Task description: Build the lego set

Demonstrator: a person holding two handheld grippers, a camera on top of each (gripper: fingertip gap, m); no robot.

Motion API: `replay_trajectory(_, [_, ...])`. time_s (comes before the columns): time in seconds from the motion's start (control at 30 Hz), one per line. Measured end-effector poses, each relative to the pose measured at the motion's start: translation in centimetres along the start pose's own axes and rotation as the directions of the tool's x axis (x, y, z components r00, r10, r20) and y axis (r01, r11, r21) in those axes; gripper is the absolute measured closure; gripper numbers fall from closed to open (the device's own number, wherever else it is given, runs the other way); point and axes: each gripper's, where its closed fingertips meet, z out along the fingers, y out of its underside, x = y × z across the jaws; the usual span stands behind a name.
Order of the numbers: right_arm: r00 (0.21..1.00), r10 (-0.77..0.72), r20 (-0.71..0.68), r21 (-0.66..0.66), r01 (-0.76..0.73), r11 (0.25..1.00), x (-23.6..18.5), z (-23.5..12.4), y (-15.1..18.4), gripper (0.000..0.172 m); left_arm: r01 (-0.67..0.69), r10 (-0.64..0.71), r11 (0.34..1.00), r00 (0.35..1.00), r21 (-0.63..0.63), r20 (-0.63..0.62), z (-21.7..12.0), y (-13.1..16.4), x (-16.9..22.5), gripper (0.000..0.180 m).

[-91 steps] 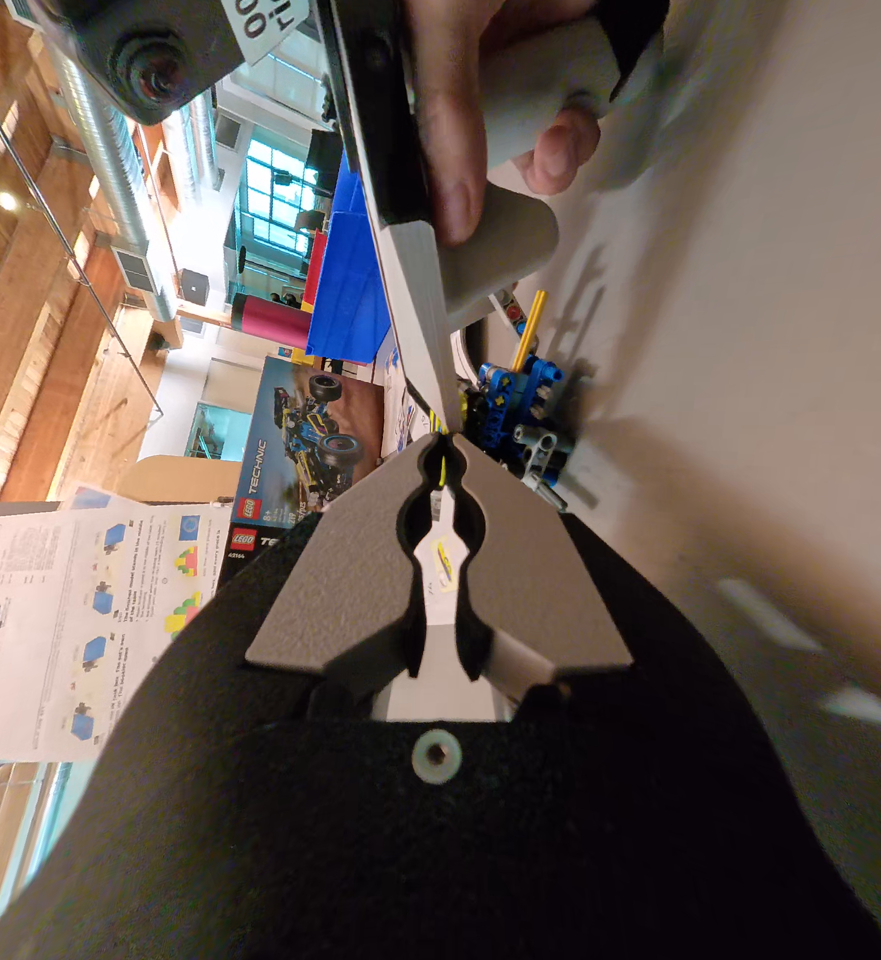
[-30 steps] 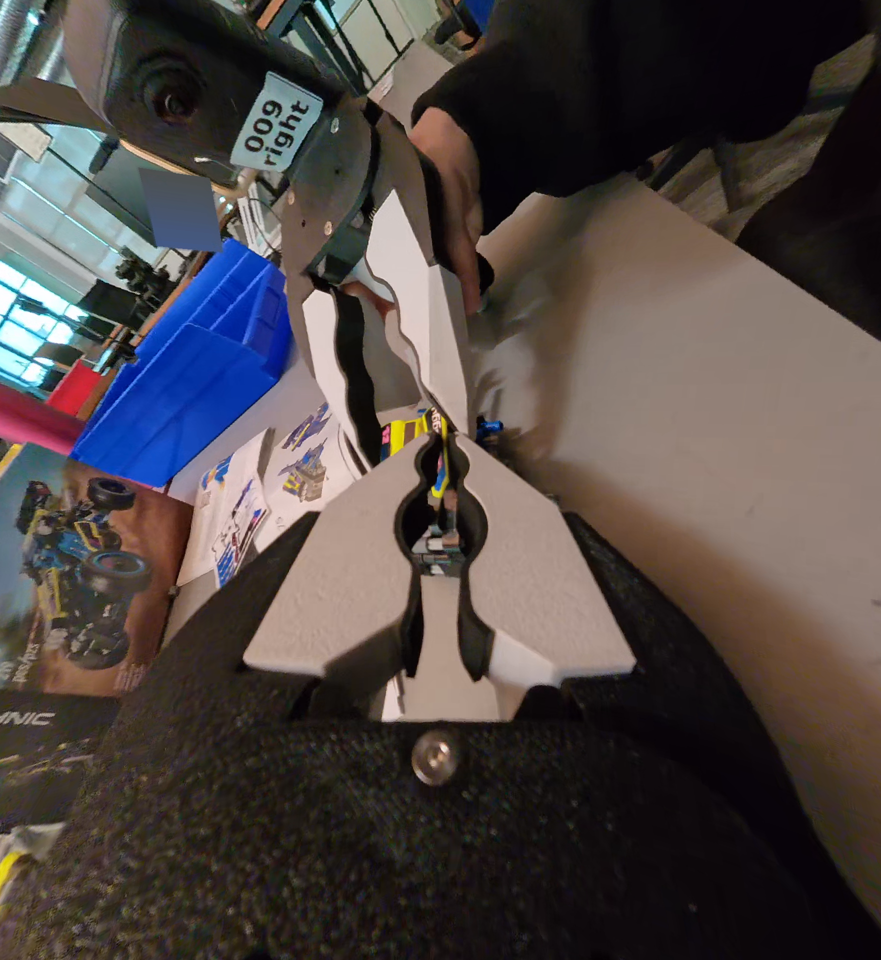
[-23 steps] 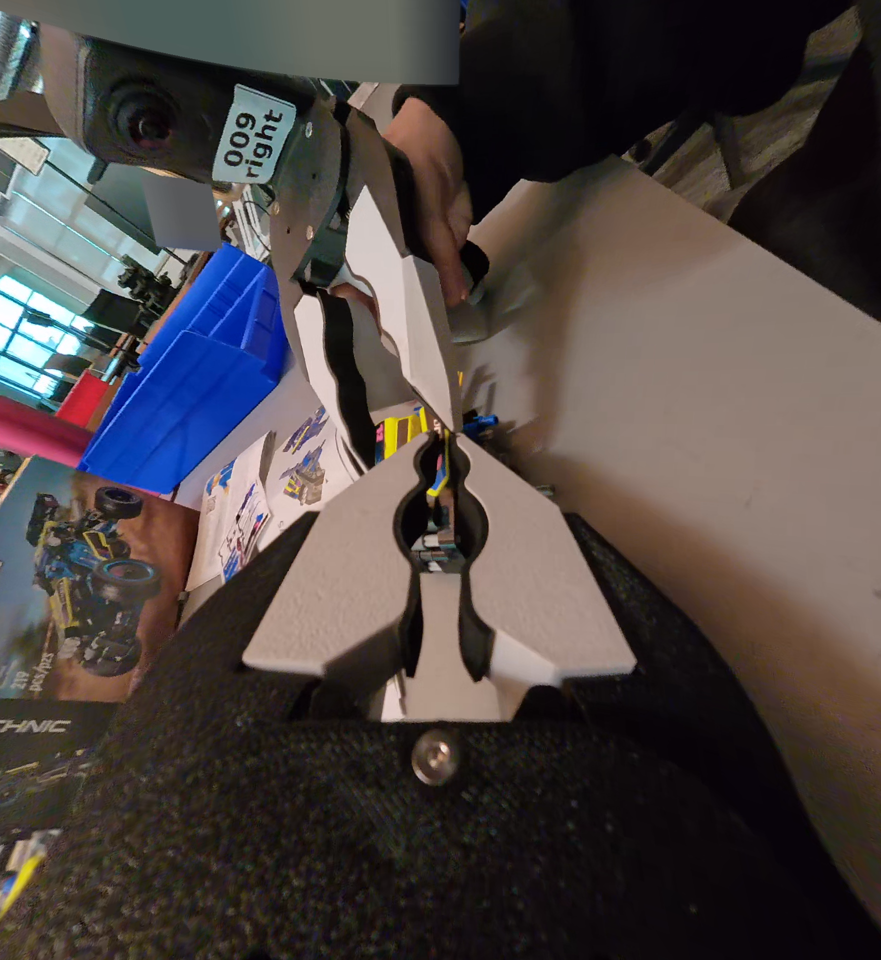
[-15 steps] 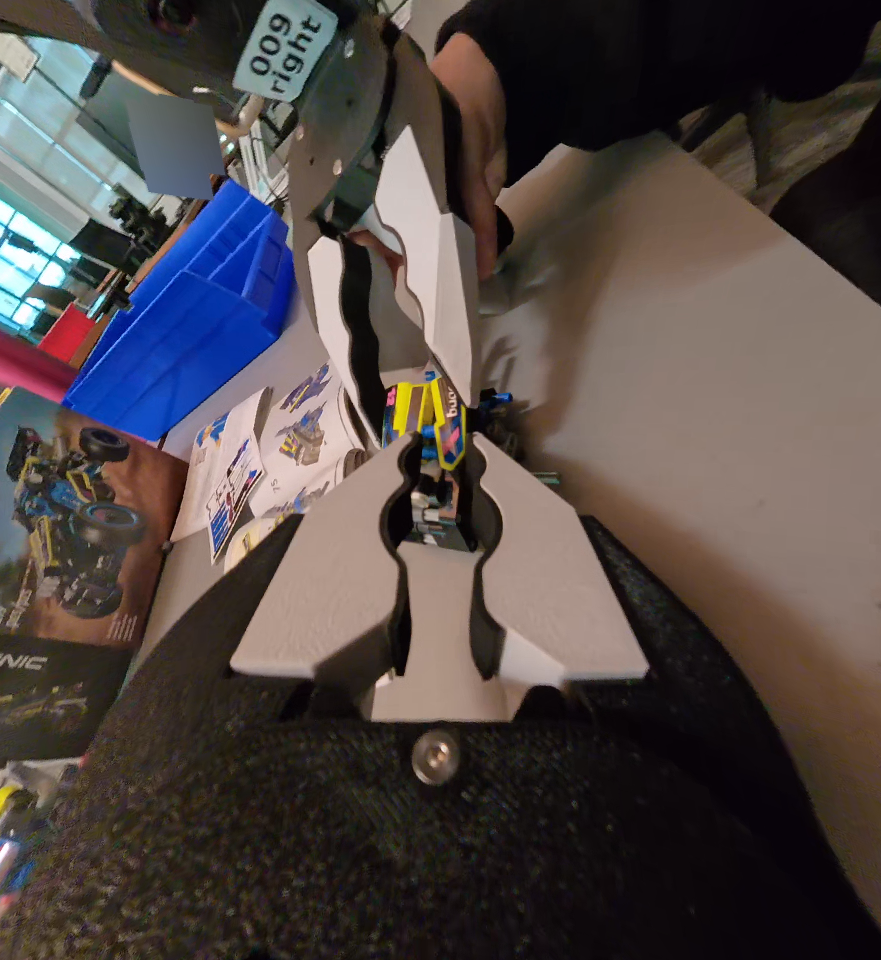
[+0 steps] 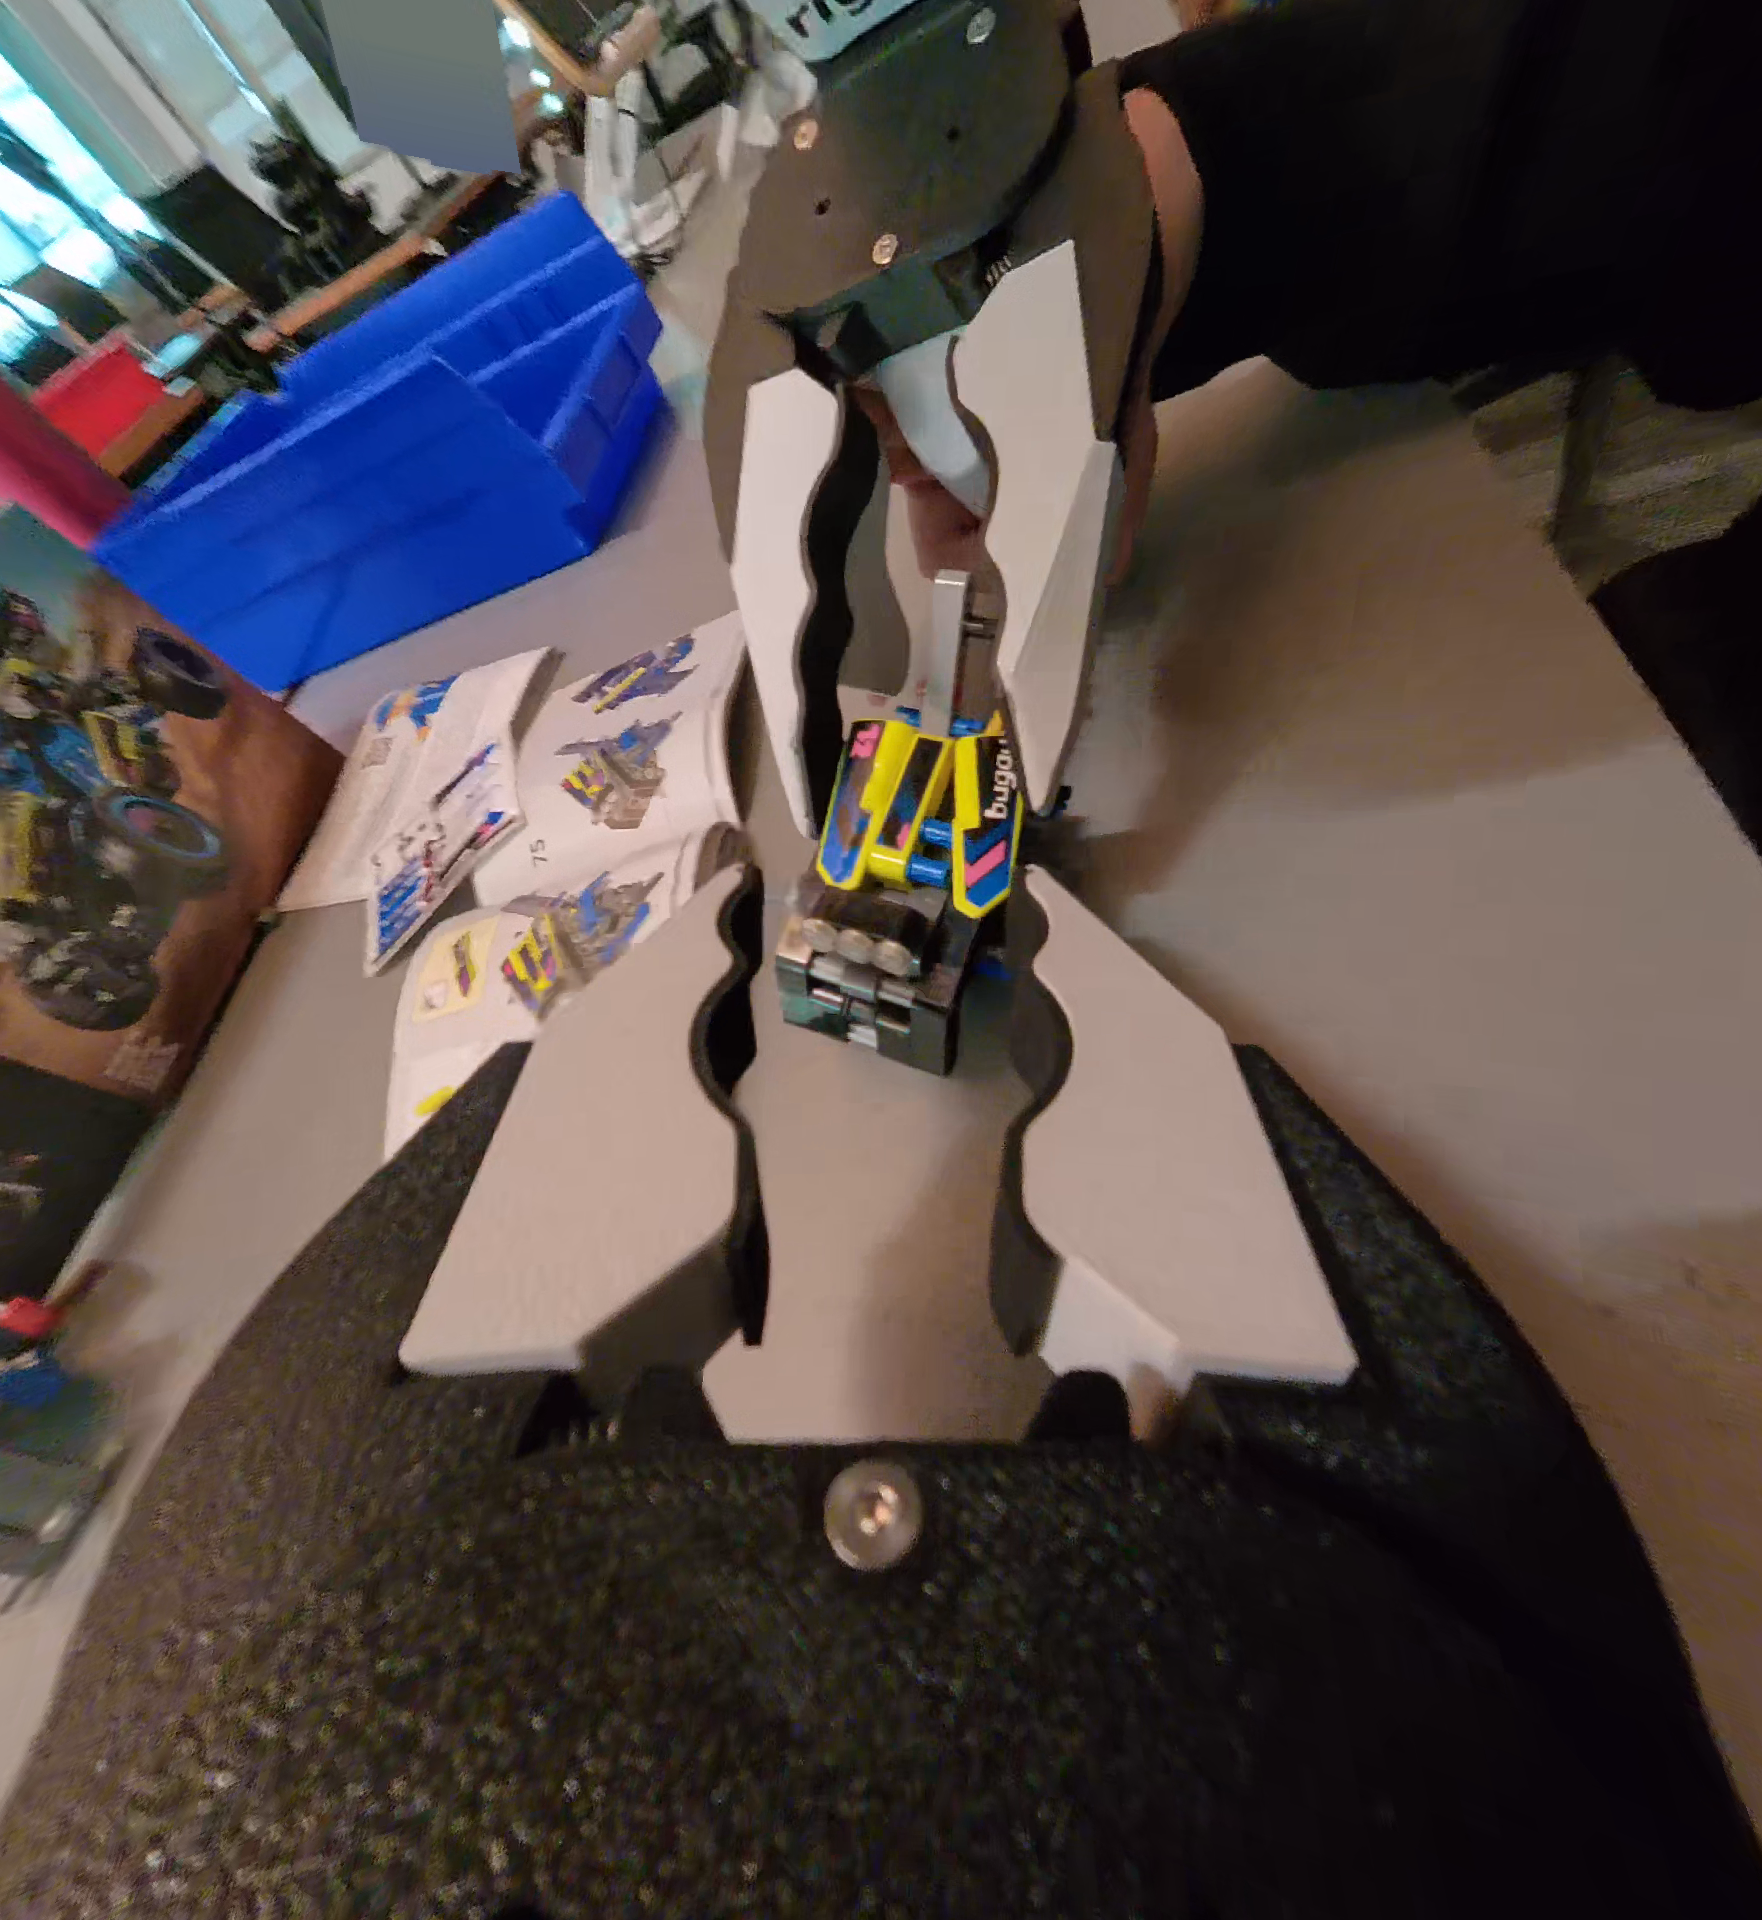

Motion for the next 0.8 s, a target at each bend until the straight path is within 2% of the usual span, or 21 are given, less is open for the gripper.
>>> replay_trajectory(0.17, [0.996, -0.082, 0.026, 0.002, 0.082, 0.997, -0.4, 0.0, 0.0, 0.129, 0.083, -0.083, 0.997, 0.985, -0.008, -0.152, 0.4, 0.1, 0.4, 0.133])
replay_trajectory(0.33, [0.993, -0.112, 0.045, 0.001, 0.112, 0.994, -0.4, 0.1, 0.0, 0.129, 0.068, -0.07, 0.998, 0.965, -0.02, -0.252, 0.8, 0.4, 0.9, 0.135])
replay_trajectory(0.5, [0.993, -0.091, 0.072, 0.001, 0.091, 0.996, -0.3, 0.1, 0.0, 0.129, -0.005, -0.004, 0.999, 0.966, -0.036, -0.259, 1.4, 0.8, 0.9, 0.136])
replay_trajectory(0.8, [0.993, -0.093, 0.078, -0.007, 0.094, 0.996, -0.2, 0.2, 0.1, 0.126, 0.063, -0.077, 0.996, 0.952, -0.056, -0.298, 1.5, 0.9, 0.8, 0.142])
